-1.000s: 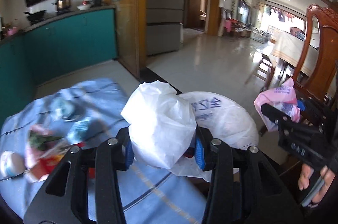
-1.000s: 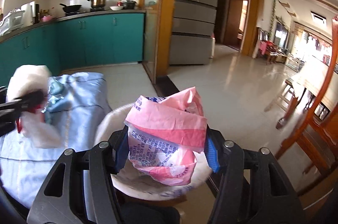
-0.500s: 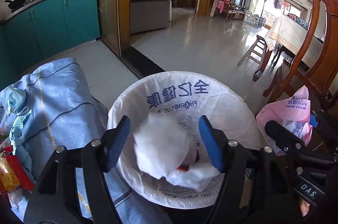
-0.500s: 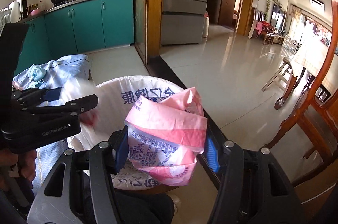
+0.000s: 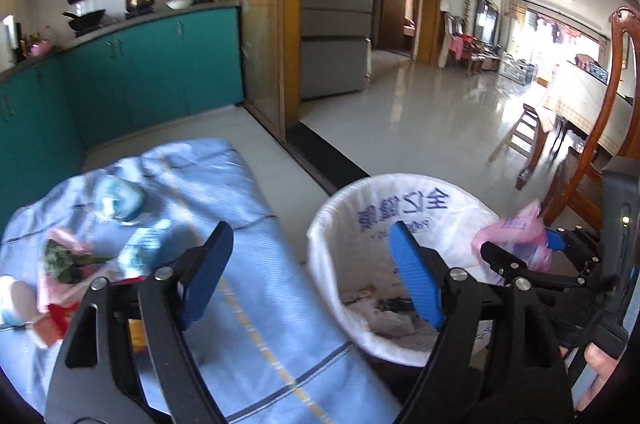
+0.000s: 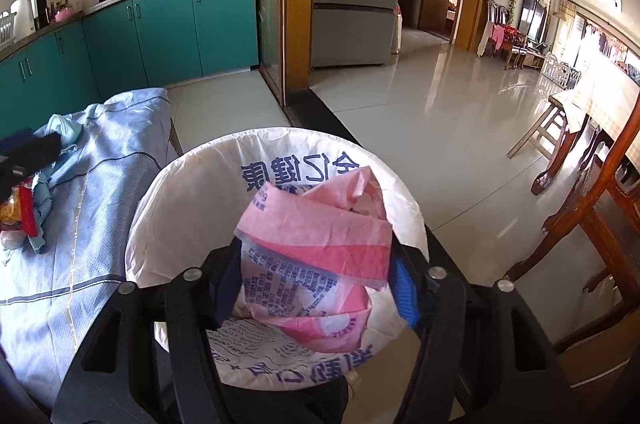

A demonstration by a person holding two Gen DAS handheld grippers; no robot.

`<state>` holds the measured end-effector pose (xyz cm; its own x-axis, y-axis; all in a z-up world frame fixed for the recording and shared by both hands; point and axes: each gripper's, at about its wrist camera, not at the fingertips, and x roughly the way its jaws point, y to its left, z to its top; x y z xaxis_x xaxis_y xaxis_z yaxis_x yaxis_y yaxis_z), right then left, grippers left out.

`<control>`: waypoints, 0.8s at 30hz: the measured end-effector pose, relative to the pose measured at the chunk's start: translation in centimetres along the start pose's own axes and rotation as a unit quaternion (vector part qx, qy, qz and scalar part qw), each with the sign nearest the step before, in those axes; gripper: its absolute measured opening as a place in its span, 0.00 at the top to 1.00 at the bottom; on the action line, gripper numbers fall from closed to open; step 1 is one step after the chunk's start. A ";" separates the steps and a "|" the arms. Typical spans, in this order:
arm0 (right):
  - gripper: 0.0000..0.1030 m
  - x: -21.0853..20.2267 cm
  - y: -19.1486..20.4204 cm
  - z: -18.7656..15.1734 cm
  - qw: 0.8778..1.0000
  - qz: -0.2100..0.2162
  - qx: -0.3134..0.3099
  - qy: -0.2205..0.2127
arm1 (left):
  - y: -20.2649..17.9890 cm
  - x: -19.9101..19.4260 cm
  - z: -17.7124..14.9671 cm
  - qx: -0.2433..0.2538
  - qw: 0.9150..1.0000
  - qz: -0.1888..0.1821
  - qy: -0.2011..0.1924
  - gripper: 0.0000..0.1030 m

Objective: Collect trash
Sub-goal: 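Carry both bags over the wastebasket and open both tools to drop them, then grasp the red snack packet with the right tool while the left tool moves over the table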

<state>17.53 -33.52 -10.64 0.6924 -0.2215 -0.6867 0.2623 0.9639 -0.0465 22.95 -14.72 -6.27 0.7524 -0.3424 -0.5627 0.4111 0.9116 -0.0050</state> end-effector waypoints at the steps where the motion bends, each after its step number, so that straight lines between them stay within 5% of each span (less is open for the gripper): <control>1: 0.24 -0.1 0.3 0.1 1.000 0.000 -0.002 -0.001 | 0.5 -0.5 0.0 -0.001 1.000 0.007 -0.003 0.20; 24: 0.17 -4.1 11.1 2.7 0.994 0.033 -0.096 -0.049 | 13.3 -6.6 -2.9 -0.078 0.989 0.129 -0.007 0.18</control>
<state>19.37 -22.26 -6.39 0.7689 -0.1618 -0.6186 0.0883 0.9851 -0.1479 21.98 0.27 -5.05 0.8289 -0.0968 -0.5509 0.1221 0.9925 0.0094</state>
